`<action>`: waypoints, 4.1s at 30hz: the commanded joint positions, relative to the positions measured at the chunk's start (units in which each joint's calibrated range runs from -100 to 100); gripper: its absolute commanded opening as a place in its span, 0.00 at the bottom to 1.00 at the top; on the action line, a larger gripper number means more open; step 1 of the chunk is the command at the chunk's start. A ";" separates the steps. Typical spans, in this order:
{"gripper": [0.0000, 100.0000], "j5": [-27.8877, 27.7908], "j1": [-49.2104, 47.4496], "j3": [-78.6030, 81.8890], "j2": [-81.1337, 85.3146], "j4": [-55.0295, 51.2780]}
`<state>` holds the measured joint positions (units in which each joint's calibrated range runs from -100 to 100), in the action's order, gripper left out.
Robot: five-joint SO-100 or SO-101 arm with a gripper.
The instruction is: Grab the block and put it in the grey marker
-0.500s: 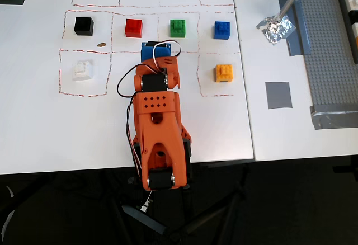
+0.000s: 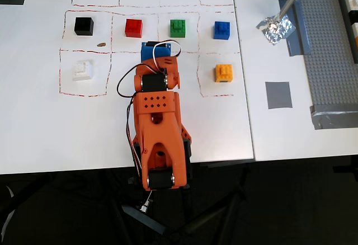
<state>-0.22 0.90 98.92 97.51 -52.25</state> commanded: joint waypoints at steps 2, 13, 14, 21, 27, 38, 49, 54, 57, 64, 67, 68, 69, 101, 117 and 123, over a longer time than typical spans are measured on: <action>0.00 0.49 -0.32 0.81 2.06 0.99; 0.00 -0.93 0.29 0.81 2.06 0.99; 0.00 -1.42 0.65 0.54 1.89 0.99; 0.00 -3.81 -0.94 -7.62 -3.80 -1.46; 0.00 -5.57 -3.68 -20.22 -12.16 -6.44; 0.00 -11.33 -18.23 -44.79 -32.41 -22.28; 0.01 -17.39 -35.61 -61.84 -51.88 -24.57; 0.01 -18.80 -42.94 -71.18 -62.22 -27.18; 0.01 -19.05 -46.64 -75.44 -66.87 -28.81; 0.07 -18.32 -52.64 -84.05 -77.13 -32.08; 0.15 -18.46 -54.23 -85.59 -79.80 -32.40; 0.17 -18.51 -54.67 -85.77 -80.40 -32.40; 0.19 -18.51 -55.11 -85.86 -80.83 -32.32; 0.31 -24.03 -57.05 -75.71 -95.31 -18.52; 0.26 -27.69 -53.61 -76.25 -97.98 -14.03; 0.26 -29.11 -52.82 -76.71 -98.24 -13.55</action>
<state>-28.21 -54.44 24.89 -2.97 -66.72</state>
